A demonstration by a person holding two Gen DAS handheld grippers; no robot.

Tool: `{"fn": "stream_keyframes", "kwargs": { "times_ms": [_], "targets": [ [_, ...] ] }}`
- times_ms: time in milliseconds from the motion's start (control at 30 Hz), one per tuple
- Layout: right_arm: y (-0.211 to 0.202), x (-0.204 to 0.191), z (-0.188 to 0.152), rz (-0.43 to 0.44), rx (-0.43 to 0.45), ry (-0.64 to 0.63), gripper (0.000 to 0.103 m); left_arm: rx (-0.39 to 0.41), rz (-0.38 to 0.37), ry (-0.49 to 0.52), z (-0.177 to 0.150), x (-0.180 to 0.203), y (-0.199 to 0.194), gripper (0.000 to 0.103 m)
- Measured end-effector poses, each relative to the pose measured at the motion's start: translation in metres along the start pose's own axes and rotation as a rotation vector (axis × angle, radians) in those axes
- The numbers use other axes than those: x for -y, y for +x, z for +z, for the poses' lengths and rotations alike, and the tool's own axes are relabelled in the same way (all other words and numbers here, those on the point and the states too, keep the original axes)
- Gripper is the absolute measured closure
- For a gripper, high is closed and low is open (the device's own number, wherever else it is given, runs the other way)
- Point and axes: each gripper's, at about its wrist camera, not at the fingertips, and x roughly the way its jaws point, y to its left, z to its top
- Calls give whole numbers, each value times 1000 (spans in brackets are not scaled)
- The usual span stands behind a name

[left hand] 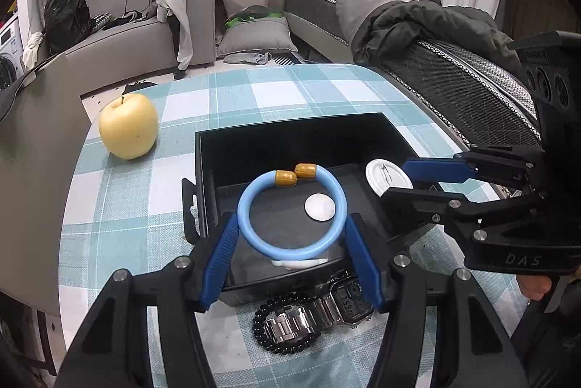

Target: Organize jewelry

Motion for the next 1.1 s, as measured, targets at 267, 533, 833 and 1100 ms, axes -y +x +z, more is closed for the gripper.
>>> {"fn": "stream_keyframes", "kwargs": {
  "times_ms": [267,533,833,1100],
  "targets": [
    [-1,2,-2,24,24,32,63,8,17,0,-1,1,1,47],
    [-1,-7,-5,16,29,-16,62,24,46,3,-3,2,1,47],
    [-30,-4,-7,19,151,-26,18,22,53,-15,-4,1,-3,46],
    [-45,9,-10,-16,168,23,1,74,43,-20,-5,7,-21,4]
  ]
}}
